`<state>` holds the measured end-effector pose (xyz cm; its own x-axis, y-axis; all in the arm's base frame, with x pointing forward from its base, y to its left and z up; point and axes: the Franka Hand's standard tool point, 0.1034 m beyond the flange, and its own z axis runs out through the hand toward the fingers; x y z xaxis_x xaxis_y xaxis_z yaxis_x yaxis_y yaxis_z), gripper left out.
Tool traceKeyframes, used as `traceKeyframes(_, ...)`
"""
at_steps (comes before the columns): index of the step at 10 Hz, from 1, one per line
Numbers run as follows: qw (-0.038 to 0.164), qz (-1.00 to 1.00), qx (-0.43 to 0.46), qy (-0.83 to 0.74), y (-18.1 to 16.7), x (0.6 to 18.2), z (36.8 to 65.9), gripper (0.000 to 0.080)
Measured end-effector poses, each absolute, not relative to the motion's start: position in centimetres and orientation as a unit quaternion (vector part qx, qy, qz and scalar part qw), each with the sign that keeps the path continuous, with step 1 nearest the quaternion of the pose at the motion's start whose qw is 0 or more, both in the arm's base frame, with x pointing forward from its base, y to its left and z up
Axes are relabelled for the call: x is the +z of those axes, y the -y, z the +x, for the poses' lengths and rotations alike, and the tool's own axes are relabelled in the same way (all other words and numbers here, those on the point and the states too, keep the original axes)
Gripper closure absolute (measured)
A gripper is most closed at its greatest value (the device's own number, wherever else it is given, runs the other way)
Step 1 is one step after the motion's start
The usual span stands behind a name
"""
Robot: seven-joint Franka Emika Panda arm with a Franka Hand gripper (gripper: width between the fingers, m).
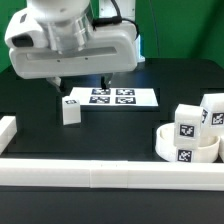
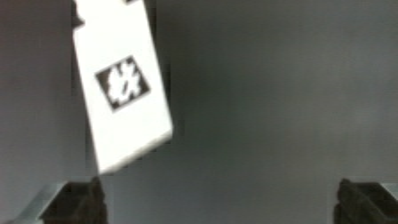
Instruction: Assemble stool
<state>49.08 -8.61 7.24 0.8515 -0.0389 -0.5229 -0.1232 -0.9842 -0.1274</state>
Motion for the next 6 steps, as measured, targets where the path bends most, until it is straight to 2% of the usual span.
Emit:
traceKeyframes(1, 0.063, -0.959, 0.274, -0.03, 8.6, 6.9, 49.7, 0.0151)
traceKeyframes(2, 0.053, -0.96, 0.272, -0.022, 6.2, 7.4, 50.1, 0.0151)
traceKeyframes(3, 0.063, -0.961, 0.269, 0.03, 5.7, 7.2, 50.0, 0.0151)
traceKeyframes(4, 0.059, -0.96, 0.275, 0.013, 7.2, 7.0, 49.7, 0.0151)
traceKeyframes(6, 0.061, -0.958, 0.281, 0.018, 6.7, 7.0, 49.5, 0.0151)
